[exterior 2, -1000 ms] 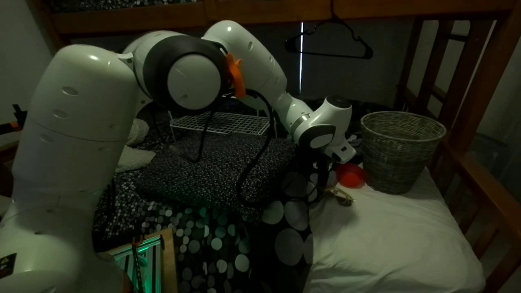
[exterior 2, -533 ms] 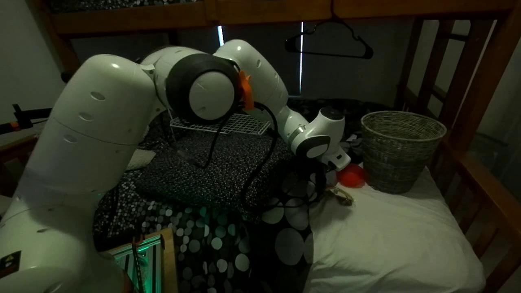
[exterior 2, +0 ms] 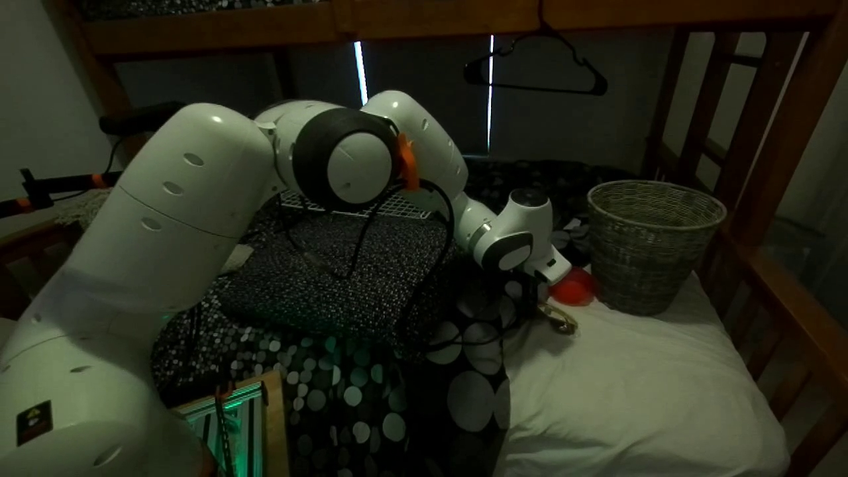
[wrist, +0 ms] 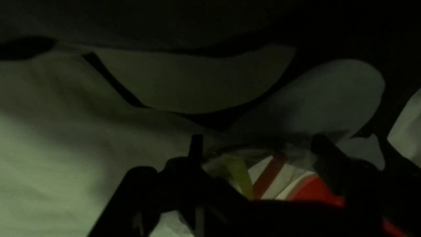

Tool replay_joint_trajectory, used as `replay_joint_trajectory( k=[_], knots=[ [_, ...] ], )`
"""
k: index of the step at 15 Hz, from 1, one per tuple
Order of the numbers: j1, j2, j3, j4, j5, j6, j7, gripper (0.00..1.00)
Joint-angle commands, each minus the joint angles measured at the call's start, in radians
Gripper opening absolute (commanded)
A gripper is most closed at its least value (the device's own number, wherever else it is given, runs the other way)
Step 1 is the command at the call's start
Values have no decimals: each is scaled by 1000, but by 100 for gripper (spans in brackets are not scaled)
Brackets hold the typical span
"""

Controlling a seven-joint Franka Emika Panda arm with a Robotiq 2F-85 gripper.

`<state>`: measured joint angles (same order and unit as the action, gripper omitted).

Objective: Put the pair of glasses on the top rack on the left

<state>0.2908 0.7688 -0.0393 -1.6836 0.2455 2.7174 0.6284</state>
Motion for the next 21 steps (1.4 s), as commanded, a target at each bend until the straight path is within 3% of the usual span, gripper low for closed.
replay_joint_trajectory(
  k=[1,8,13,16,21],
  knots=[
    [29,33,-32,32,-29,7,64,52],
    [4,-6,-5,48,-16,-9,65,1],
    [-58,-100,74,27,33,-34,11,3],
    [-184,-203,235,-18,171,-97,-139,3],
    [-339,-405,390,-116,475,-309,-459,3]
  ],
)
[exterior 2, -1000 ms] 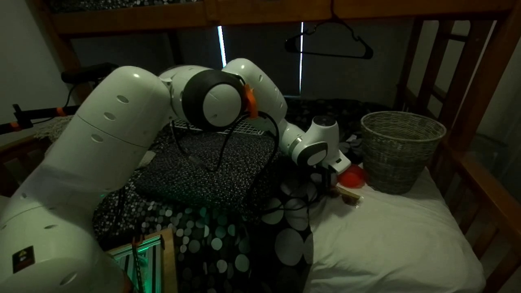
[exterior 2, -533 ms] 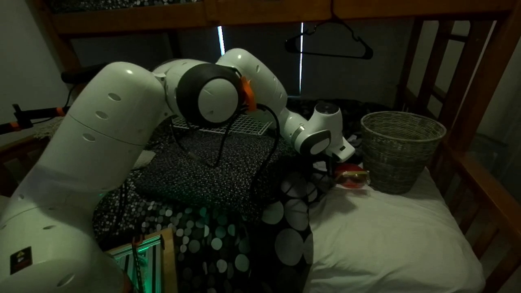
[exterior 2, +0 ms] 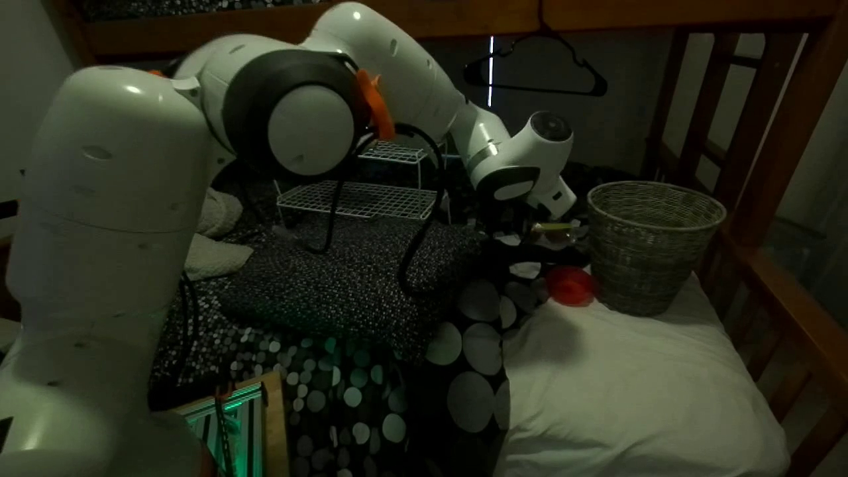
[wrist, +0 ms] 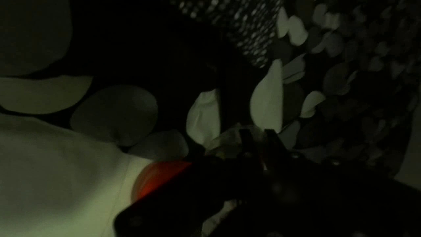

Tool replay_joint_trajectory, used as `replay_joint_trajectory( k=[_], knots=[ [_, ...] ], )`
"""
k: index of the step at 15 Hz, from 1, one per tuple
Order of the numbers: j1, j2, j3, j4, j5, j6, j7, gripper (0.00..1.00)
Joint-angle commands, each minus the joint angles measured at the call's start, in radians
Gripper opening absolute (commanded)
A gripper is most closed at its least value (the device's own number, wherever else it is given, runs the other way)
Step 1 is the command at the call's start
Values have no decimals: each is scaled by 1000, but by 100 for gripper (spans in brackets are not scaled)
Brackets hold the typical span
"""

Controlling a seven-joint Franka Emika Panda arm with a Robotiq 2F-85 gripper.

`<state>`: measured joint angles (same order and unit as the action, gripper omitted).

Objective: Put the pair of glasses on the top rack on the left

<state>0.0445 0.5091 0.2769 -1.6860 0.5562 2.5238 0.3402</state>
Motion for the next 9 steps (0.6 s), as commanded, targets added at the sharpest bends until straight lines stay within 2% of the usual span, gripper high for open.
replay_joint_trajectory(
  k=[1,5,9],
  knots=[
    [-105,-183,76,-127,236,-177,-237,3],
    [-74,-265,27,-127,444,-418,-438,3],
    [-13,-309,2,-113,513,-604,-586,3]
  ],
)
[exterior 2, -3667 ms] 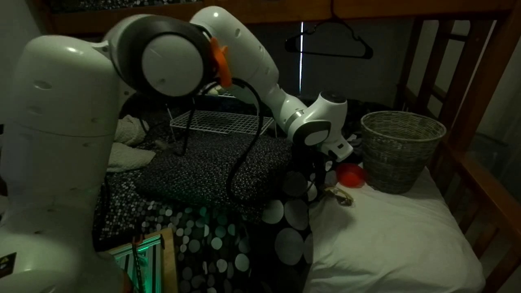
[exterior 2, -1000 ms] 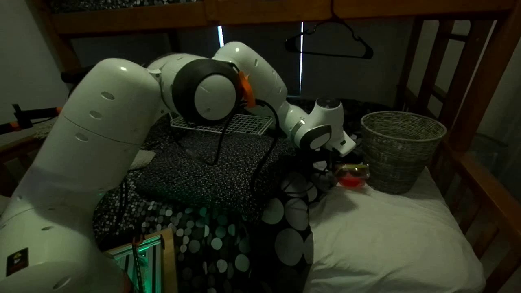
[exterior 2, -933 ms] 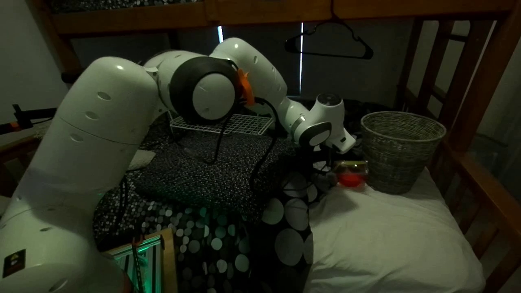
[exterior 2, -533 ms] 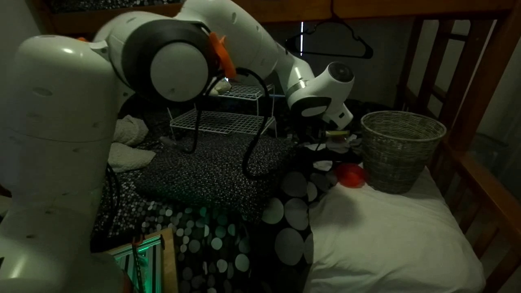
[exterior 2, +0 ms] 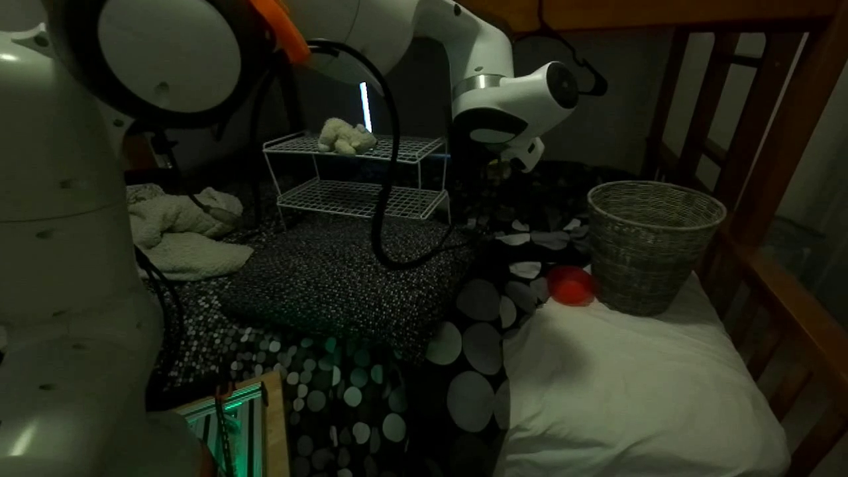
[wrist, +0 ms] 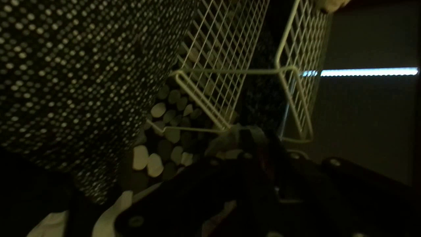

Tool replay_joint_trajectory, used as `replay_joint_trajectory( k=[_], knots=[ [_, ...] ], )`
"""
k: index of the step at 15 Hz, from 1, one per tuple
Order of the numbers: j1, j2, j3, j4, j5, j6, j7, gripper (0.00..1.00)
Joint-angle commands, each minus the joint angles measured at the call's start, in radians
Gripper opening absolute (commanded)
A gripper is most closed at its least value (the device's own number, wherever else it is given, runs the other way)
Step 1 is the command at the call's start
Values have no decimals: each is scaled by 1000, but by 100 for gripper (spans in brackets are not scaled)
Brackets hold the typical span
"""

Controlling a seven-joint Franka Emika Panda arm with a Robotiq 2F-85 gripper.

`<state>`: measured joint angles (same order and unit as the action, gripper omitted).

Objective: Put the pair of glasses on the top rack on the left

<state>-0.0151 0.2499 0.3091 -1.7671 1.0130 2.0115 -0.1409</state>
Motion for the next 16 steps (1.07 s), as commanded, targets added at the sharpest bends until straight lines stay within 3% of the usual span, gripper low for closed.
replay_joint_trajectory(
  k=[1,2,3,4,6,7,12,16],
  knots=[
    [59,-65,-33,-34,67,-127,-147,3],
    [67,-82,-38,-39,74,-161,-195,3],
    [89,-34,-59,4,46,-120,-115,3],
    [100,-41,-63,5,47,-126,-121,13],
    [113,-39,-75,9,45,-125,-118,13],
    [112,-36,-79,10,45,-125,-118,3],
    [131,6,-59,88,170,-190,-384,3],
    [147,18,-56,128,216,-347,-509,3]
  ],
)
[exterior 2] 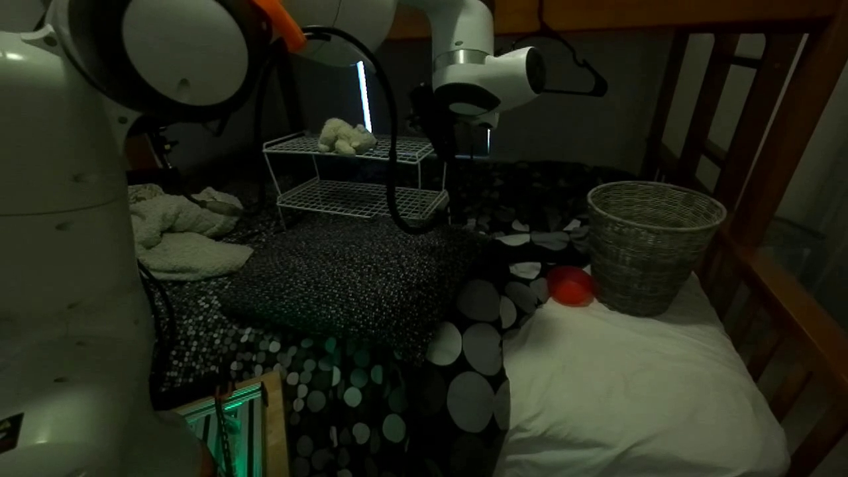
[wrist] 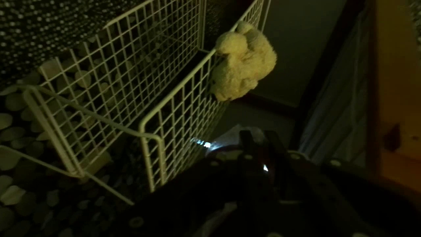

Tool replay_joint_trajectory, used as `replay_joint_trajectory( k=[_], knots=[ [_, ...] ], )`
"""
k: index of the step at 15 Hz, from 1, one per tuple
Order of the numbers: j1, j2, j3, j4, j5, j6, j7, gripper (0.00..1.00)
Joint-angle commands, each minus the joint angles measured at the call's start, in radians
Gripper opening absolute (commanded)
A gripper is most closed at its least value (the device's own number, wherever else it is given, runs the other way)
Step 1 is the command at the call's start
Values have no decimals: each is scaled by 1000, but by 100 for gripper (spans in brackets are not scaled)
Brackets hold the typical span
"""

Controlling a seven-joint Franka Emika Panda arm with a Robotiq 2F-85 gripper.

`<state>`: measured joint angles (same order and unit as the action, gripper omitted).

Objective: Put the pair of glasses on the top rack on the left

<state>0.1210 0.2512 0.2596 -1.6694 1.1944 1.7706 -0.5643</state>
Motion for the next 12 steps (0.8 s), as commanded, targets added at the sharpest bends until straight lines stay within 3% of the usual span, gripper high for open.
replay_joint_trajectory(
  k=[1,6,12],
  knots=[
    [18,27,-6,47,28,-156,-105,3],
    [74,195,12,199,20,-351,-166,3],
    [178,432,7,426,1,-294,-54,3]
  ],
)
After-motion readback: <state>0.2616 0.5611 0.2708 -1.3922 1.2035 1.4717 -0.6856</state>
